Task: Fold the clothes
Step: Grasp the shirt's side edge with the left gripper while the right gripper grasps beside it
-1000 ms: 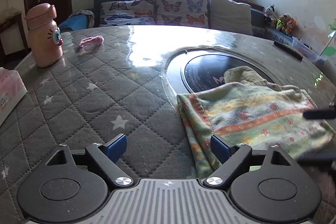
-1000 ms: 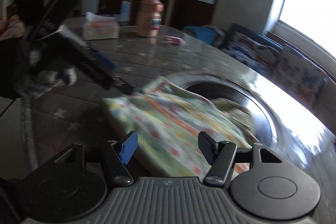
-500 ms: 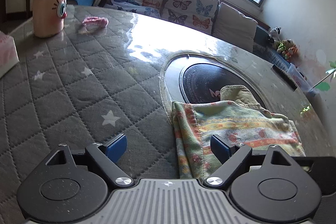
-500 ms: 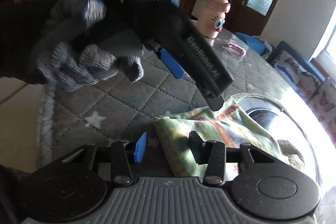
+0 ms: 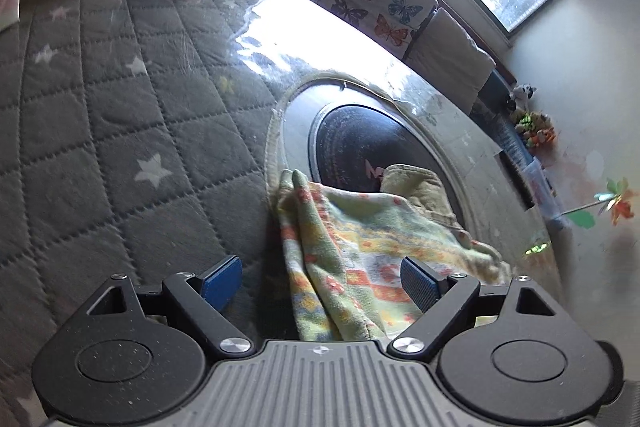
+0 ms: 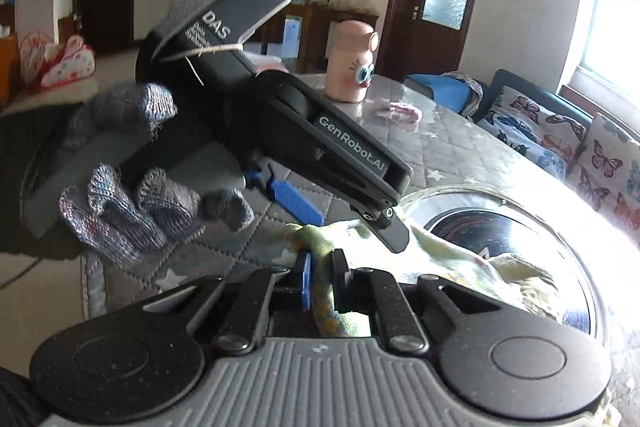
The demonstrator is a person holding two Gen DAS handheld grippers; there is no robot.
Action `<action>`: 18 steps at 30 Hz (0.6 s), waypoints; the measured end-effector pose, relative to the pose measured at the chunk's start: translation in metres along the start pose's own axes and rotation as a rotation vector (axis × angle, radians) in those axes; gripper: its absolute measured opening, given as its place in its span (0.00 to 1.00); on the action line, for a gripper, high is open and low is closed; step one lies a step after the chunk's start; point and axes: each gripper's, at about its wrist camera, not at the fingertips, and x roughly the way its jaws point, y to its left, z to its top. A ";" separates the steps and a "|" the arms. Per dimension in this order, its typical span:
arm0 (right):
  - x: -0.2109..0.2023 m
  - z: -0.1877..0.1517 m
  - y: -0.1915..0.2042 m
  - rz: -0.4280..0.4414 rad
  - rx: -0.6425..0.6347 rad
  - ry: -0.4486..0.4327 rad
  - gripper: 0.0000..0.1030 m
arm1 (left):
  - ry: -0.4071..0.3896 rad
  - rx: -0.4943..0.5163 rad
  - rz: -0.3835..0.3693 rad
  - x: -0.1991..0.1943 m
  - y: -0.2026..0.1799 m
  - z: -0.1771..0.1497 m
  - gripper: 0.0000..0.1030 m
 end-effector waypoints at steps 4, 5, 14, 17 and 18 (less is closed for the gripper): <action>-0.010 -0.002 -0.004 0.002 0.022 -0.023 0.08 | 0.023 -0.068 -0.055 0.004 -0.002 -0.002 0.69; -0.011 -0.003 -0.005 0.007 0.025 -0.023 0.08 | 0.029 -0.077 -0.063 0.005 -0.003 -0.003 0.65; -0.024 -0.015 -0.011 0.029 0.060 -0.029 0.12 | 0.042 -0.128 -0.073 0.017 0.005 -0.007 0.14; -0.033 -0.022 -0.017 0.002 0.094 -0.033 0.14 | 0.037 -0.122 -0.072 0.017 0.004 -0.008 0.13; -0.036 -0.026 -0.021 -0.020 0.114 -0.031 0.14 | 0.035 -0.119 -0.071 0.017 0.004 -0.009 0.13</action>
